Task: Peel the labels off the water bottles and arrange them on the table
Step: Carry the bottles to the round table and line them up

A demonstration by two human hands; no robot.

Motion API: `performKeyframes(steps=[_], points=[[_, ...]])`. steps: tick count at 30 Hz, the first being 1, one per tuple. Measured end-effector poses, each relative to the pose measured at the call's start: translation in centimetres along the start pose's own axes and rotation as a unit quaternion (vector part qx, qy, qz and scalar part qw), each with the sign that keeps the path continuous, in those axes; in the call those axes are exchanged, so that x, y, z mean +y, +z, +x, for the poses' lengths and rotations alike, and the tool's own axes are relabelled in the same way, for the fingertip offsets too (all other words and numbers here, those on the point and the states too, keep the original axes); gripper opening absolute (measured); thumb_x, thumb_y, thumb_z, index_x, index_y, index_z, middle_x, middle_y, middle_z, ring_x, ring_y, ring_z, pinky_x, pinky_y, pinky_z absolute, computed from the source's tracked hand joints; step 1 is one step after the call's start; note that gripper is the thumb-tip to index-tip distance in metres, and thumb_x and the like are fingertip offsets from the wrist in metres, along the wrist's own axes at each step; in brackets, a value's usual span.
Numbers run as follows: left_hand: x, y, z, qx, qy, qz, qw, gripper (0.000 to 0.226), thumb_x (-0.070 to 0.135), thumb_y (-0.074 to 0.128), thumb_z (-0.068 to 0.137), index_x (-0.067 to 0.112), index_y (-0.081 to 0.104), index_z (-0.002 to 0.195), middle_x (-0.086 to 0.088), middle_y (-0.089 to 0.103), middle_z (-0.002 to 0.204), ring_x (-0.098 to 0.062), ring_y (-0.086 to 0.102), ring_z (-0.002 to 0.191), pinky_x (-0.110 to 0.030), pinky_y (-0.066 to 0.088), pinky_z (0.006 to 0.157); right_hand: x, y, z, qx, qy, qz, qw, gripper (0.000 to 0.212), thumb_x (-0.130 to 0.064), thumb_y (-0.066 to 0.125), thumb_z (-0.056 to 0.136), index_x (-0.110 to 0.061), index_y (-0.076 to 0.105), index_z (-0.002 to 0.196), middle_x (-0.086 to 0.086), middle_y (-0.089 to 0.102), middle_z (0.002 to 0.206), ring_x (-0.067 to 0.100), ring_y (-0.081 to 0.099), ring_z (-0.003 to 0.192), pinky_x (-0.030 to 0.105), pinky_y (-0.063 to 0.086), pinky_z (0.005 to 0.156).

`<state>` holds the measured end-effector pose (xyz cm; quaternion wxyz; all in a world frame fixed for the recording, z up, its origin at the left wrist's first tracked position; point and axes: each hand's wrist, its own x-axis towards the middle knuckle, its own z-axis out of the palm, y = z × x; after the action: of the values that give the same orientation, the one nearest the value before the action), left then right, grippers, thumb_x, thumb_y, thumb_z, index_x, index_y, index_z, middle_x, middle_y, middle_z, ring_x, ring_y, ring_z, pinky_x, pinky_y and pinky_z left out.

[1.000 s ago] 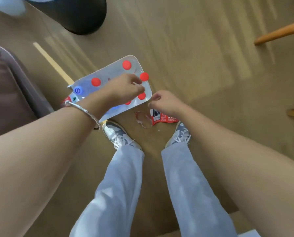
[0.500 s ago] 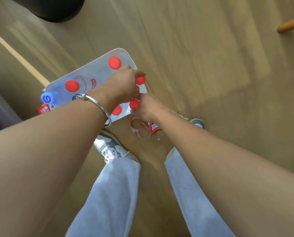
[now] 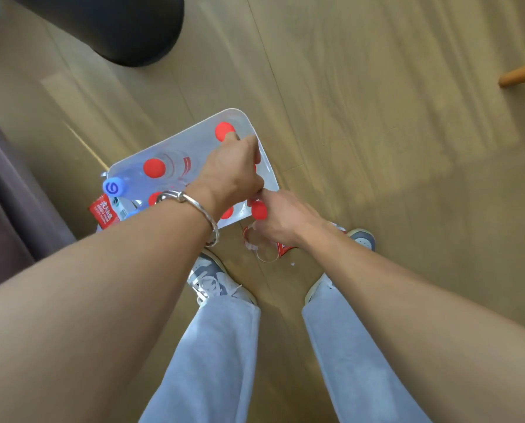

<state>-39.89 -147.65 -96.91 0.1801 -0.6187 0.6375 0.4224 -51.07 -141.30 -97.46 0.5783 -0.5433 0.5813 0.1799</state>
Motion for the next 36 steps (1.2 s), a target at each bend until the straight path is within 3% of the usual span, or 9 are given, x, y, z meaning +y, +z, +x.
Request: performKeyframes(steps=[4,6,9,15,20,24,29,33,36], points=[[1.5,-3.9,-4.2,-0.013,0.013,-0.022,1.000,0.041,0.016,0.076,0.074,0.018,0.053,0.108,-0.006,0.050,0.116,-0.028,0.056,0.096,-0.029,0.038,0.071,-2.4,-3.0,-4.8,0.010,0.002,-0.007,1.000,0.036,-0.020,0.057,0.086,-0.032,0.051,0.119,0.005,0.053,0.108,0.028,0.059,0.089,0.033,0.043,0.066],[2.8,-6.4,-6.3,-0.016,0.016,-0.020,1.000,0.045,0.019,0.075,0.077,0.019,0.055,0.117,-0.003,0.054,0.115,-0.023,0.055,0.099,-0.027,0.035,0.070,-4.0,-5.5,-7.8,0.011,-0.005,-0.032,0.999,0.033,-0.019,0.057,0.086,-0.031,0.054,0.117,0.003,0.049,0.108,0.026,0.056,0.089,0.032,0.040,0.067],[5.4,-11.4,-10.1,-0.009,0.051,0.012,0.999,0.035,0.021,0.069,0.081,0.016,0.060,0.115,-0.002,0.059,0.106,-0.021,0.052,0.109,-0.023,0.032,0.071,-6.6,-9.6,-12.7,0.024,-0.028,-0.085,0.996,0.032,-0.023,0.056,0.089,-0.033,0.057,0.119,0.002,0.046,0.106,0.024,0.051,0.089,0.030,0.037,0.069],[11.4,-24.7,-20.2,0.030,0.080,0.069,0.994,0.027,0.022,0.068,0.080,0.019,0.062,0.105,-0.001,0.051,0.100,-0.023,0.058,0.097,-0.027,0.040,0.072,-13.1,-19.0,-25.2,0.089,-0.076,-0.152,0.981,0.034,-0.024,0.056,0.090,-0.034,0.059,0.123,0.002,0.047,0.103,0.029,0.058,0.101,0.029,0.039,0.073],[17.9,-35.9,-31.0,0.091,0.090,0.090,0.988,0.028,0.023,0.065,0.083,0.020,0.059,0.110,-0.004,0.049,0.115,-0.025,0.060,0.096,-0.036,0.052,0.084,-18.9,-25.9,-37.6,0.175,-0.102,-0.183,0.962,0.029,-0.031,0.062,0.088,-0.028,0.060,0.117,0.001,0.042,0.101,0.030,0.058,0.103,0.025,0.034,0.073],[22.7,-43.5,-39.1,0.160,0.102,0.125,0.974,0.033,0.022,0.065,0.084,0.018,0.055,0.115,-0.006,0.047,0.118,-0.029,0.061,0.099,-0.037,0.052,0.083,-23.2,-31.1,-46.9,0.252,-0.123,-0.212,0.936,0.034,-0.037,0.068,0.083,-0.027,0.056,0.114,0.002,0.049,0.103,0.026,0.055,0.091,0.030,0.040,0.073],[28.5,-52.0,-47.0,0.232,0.133,0.141,0.953,0.028,0.017,0.068,0.082,0.014,0.055,0.107,-0.003,0.048,0.105,-0.027,0.059,0.096,-0.025,0.037,0.060,-27.7,-36.9,-56.1,0.324,-0.158,-0.264,0.895,0.024,-0.043,0.067,0.079,-0.030,0.050,0.091,-0.007,0.053,0.092,0.021,0.053,0.084,0.031,0.041,0.065],[32.5,-56.4,-51.1,0.268,0.165,0.151,0.937,0.027,0.021,0.075,0.078,0.018,0.058,0.099,-0.003,0.053,0.100,-0.022,0.057,0.093,-0.025,0.039,0.067,-30.4,-40.6,-61.4,0.373,-0.176,-0.287,0.865,0.031,-0.048,0.068,0.076,-0.031,0.057,0.101,-0.007,0.062,0.097,0.019,0.058,0.085,0.030,0.040,0.066],[34.6,-59.2,-53.6,0.296,0.188,0.147,0.925,0.031,0.025,0.079,0.076,0.018,0.063,0.102,-0.002,0.063,0.102,-0.017,0.054,0.092,-0.025,0.042,0.070,-32.1,-42.7,-65.2,0.419,-0.181,-0.298,0.839,0.038,-0.053,0.069,0.076,-0.031,0.058,0.105,-0.007,0.058,0.091,0.018,0.055,0.082,0.030,0.041,0.068]])
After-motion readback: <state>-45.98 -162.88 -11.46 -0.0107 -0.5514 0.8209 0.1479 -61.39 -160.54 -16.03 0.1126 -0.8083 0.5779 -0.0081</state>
